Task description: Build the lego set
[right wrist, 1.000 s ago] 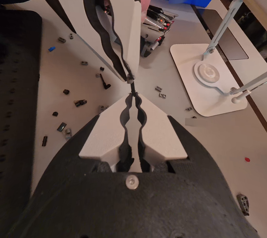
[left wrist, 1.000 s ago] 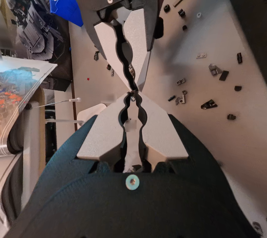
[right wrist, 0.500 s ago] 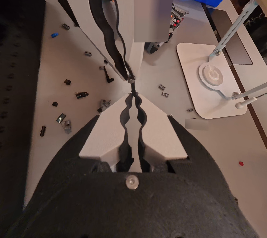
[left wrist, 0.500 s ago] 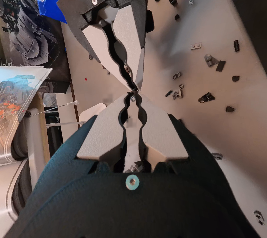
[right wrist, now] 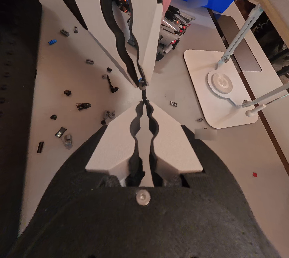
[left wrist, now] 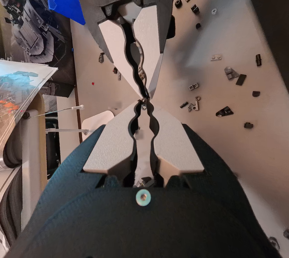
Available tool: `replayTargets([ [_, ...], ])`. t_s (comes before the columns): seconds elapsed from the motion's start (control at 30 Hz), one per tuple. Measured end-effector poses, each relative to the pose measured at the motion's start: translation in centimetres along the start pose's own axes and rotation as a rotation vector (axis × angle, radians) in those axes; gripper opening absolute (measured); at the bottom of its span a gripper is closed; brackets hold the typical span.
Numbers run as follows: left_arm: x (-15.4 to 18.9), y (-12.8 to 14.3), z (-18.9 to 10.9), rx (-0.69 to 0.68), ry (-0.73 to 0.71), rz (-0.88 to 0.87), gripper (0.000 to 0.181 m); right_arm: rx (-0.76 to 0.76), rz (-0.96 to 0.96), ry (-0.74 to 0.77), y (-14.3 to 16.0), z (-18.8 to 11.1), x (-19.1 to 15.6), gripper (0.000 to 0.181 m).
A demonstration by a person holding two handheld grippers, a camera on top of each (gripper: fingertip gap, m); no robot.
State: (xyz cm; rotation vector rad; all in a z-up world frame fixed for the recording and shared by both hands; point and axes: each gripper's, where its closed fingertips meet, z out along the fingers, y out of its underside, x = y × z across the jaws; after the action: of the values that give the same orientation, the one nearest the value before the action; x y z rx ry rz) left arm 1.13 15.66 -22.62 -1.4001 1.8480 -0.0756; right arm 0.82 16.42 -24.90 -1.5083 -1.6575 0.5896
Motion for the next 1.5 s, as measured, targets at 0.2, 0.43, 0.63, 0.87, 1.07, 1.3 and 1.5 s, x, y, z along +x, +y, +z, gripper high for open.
replayTargets([
  [0.2, -1.3, 0.0, -0.2, 0.088, -0.029, -0.136, 0.004, 0.024, 0.045, 0.033, -0.2, -0.4, 0.9, 0.001],
  [0.43, -2.5, 0.3, 0.6, 0.165, -0.06, -0.306, 0.004, 0.029, 0.082, 0.113, 0.1, -0.8, 2.6, 0.001],
  [0.63, -3.1, 0.2, 0.8, 0.215, -0.076, -0.382, 0.004, 0.02, 0.08, 0.146, 0.2, -0.8, 3.0, 0.001],
  [0.87, -3.3, 0.2, 0.9, 0.2, -0.098, -0.385, 0.004, 0.018, 0.087, 0.17, 0.2, -0.9, 3.4, 0.001],
  [1.07, -4.0, 0.4, 1.2, 0.219, -0.118, -0.492, 0.004, -0.009, 0.058, 0.248, 0.4, -1.0, 4.2, 0.001],
  [1.3, -5.0, 0.7, 1.8, 0.289, -0.118, -0.673, 0.003, -0.051, 0.043, 0.354, 0.8, -1.1, 5.4, 0.001],
  [1.5, -5.2, 1.1, 2.3, 0.298, -0.124, -0.75, 0.004, -0.083, 0.044, 0.383, 1.2, -0.9, 5.7, 0.001],
])
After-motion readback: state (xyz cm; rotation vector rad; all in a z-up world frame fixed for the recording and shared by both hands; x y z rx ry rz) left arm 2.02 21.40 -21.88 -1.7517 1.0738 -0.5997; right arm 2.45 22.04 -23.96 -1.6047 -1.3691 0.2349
